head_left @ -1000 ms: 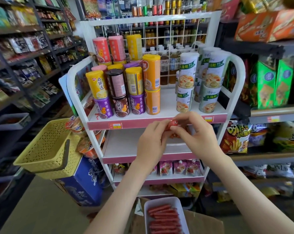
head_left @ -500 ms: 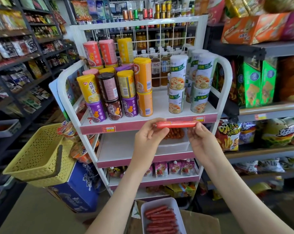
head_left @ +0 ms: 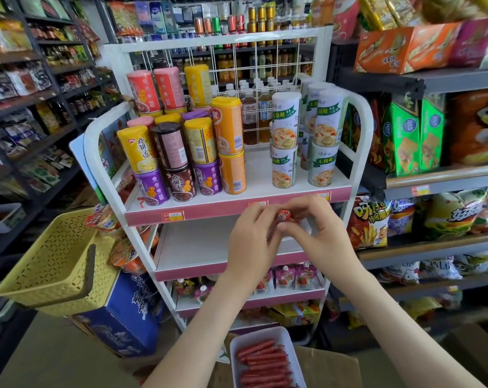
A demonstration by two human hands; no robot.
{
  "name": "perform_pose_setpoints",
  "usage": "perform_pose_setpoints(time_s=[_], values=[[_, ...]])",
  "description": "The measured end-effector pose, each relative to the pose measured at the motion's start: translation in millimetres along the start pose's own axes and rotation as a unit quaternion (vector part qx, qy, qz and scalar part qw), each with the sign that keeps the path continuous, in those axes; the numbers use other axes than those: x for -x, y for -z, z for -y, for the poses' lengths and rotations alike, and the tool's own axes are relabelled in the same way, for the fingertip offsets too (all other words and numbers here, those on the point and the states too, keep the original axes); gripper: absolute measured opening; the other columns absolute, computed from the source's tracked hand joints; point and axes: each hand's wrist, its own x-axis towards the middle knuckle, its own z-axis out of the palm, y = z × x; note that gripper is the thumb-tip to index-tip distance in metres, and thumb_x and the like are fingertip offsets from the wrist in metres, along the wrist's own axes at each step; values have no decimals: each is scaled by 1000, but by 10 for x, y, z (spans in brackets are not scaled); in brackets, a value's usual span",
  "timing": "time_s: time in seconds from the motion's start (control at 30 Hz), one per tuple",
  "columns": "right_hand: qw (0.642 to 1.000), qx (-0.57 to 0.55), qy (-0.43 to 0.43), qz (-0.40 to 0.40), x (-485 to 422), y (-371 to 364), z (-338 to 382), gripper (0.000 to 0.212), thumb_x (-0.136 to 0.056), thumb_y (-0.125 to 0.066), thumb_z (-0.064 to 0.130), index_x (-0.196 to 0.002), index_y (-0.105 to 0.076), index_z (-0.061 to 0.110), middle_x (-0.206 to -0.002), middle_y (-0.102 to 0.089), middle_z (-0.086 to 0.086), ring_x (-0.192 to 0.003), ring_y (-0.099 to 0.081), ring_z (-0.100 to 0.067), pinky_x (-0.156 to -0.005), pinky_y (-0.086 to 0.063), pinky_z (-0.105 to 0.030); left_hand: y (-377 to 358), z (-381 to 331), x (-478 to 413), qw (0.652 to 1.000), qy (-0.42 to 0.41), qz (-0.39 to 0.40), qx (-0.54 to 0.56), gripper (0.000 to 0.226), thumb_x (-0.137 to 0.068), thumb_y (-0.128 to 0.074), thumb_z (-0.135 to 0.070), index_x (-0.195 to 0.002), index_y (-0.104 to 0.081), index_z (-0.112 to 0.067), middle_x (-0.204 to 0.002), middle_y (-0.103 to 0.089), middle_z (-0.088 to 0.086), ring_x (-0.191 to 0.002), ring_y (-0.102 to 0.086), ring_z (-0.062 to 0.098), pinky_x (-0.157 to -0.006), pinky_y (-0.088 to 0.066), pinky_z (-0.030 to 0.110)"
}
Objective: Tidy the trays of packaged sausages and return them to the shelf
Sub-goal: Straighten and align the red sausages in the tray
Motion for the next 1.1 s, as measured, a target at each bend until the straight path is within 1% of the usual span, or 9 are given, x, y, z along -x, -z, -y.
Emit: perform_pose_setpoints(time_s=[0.2,0.3,0.43,0.6,0.73,0.83,0.93,1.03,1.1], values=[[998,42,25,-34,-31,-27,-13,42,-82,-65,-2,-93,-53,36,-89,-57,15,-90,-51,-1,-79,-40,-9,-5,19,-4,999,8,19,30,26,-90,-55,-25,-112,-62,-14,-92,-58,1,-85,-52,12,-71,-41,17],[994,-85,-43,-51,-34,-20,1,39,-87,-58,-6,-95,-59,32,-88,-62,7,-87,-59,-5,-77,-48,-15,49,53,39,994,36,73,73,31,-90,-56,-32,-120,-56,-25,-107,-60,-7,-100,-53,7,-83,-41,12],[938,-276,-168,-126,-116,24,-130,25,-95,-49,0,-98,-63,20,-77,-65,10,-80,-61,-6,-78,-53,-23,135,139,177,972,157,121,126,22,-91,-60,-29,-111,-58,-37,-100,-62,-22,-93,-58,-3,-78,-42,6],[831,-450,-297,-137,-84,-74,-505,21,-97,-43,-3,-108,-57,8,-91,-64,-7,-87,-66,-15,-80,-55,-24,196,99,241,942,248,24,222,19,-86,-67,-15,-99,-63,-28,-94,-67,-15,-88,-62,-1,-76,-46,10],[798,-484,-344,-99,-3,-199,-684,19,-97,-41,-4,-109,-54,3,-96,-63,-11,-88,-66,-17,-81,-56,-25,200,33,258,876,331,-50,346,19,-83,-68,-6,-96,-66,-20,-87,-68,-13,-89,-64,3,-77,-48,14],[833,-412,-366,-52,68,-287,-786,17,-97,-47,2,-110,-55,6,-98,-63,-9,-95,-64,-20,-78,-55,-28,187,62,286,884,316,-57,340,20,-84,-67,-6,-97,-67,-22,-90,-69,-11,-91,-65,5,-79,-49,16],[923,-176,-342,8,116,-312,-840,26,-92,-60,12,-117,-56,18,-110,-63,5,-108,-59,-14,-88,-49,-27,138,195,358,953,215,-38,211,14,-84,-69,-19,-97,-67,-26,-94,-68,-10,-91,-63,8,-83,-50,22],[976,-44,-191,91,123,-321,-727,47,-86,-68,15,-125,-50,34,-122,-53,23,-115,-47,7,-96,-39,-13,65,329,425,996,78,8,42,25,-85,-63,-33,-99,-69,-14,-91,-66,-4,-88,-58,10,-80,-46,16],[988,12,-78,133,154,-384,-678,46,-83,-67,3,-119,-56,29,-113,-55,21,-107,-48,7,-92,-35,-5,12,361,468,999,35,16,2,27,-85,-62,-31,-98,-70,-9,-89,-66,2,-86,-55,12,-78,-43,17]])
